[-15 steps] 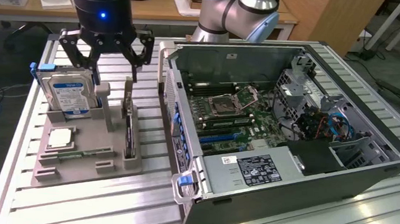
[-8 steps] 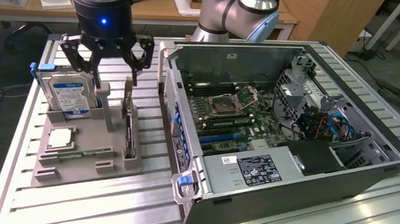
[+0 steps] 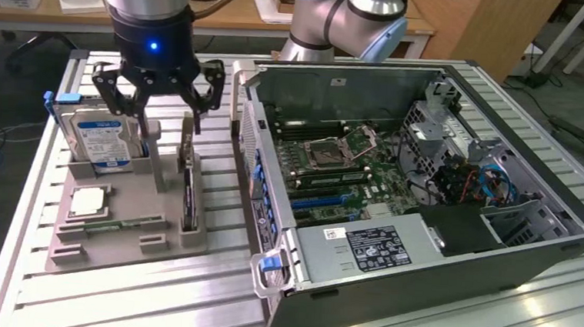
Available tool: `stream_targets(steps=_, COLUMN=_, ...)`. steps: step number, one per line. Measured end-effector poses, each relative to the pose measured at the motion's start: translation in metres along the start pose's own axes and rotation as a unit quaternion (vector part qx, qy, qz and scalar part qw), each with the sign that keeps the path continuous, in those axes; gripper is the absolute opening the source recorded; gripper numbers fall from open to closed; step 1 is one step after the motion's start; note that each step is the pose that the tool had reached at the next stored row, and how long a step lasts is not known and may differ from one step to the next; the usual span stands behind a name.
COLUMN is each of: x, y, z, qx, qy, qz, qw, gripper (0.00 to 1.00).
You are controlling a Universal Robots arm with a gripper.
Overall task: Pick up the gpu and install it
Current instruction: 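Pick up the gpu and move the gpu toward the slot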
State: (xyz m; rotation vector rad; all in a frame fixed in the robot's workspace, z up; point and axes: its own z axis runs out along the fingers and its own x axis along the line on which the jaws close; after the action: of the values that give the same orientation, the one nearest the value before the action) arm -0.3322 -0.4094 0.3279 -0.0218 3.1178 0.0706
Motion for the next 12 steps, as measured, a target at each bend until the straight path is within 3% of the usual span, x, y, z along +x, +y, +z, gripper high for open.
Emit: stream_targets(steps=12, x=0.001, y=-0.0179, z=0.0167, qx=0.0, qy=0.0, qz=0.0, qw=1.0, gripper=0.71)
